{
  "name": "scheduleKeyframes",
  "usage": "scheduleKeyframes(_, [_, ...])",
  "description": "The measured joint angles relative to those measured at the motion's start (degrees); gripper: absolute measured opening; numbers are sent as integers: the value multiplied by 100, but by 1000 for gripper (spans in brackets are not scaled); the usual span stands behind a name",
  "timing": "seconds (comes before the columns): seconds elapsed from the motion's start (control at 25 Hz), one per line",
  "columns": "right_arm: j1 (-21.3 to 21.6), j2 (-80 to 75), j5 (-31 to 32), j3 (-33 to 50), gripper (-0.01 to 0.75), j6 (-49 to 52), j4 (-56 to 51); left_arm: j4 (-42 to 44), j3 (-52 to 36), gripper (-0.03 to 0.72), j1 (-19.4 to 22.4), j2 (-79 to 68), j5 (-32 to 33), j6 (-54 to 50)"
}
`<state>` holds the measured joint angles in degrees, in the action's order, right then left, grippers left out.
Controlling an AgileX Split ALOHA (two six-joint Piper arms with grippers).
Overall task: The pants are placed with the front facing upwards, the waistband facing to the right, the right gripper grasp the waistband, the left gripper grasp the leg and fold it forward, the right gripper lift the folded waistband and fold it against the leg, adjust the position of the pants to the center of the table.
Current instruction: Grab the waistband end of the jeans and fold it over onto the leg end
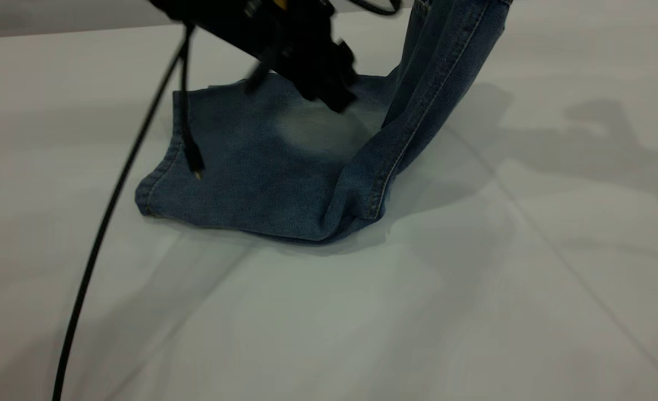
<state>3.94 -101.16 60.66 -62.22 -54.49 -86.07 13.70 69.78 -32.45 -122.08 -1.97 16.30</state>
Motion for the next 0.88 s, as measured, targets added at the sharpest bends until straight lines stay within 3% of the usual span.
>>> scheduleKeyframes(0.16, [-100,-10,-19,0,32,-5,-8,-6,-5,341,292,-74,675,0])
scheduleKeyframes(0.32, [-349,-10,-25,6,32,-112,-236,-5,-60,341,445,-197,906,21])
scheduleKeyframes(0.88, [-1215,-10,-437,6,32,-509,-910,-16,-203,341,90,-535,270,158])
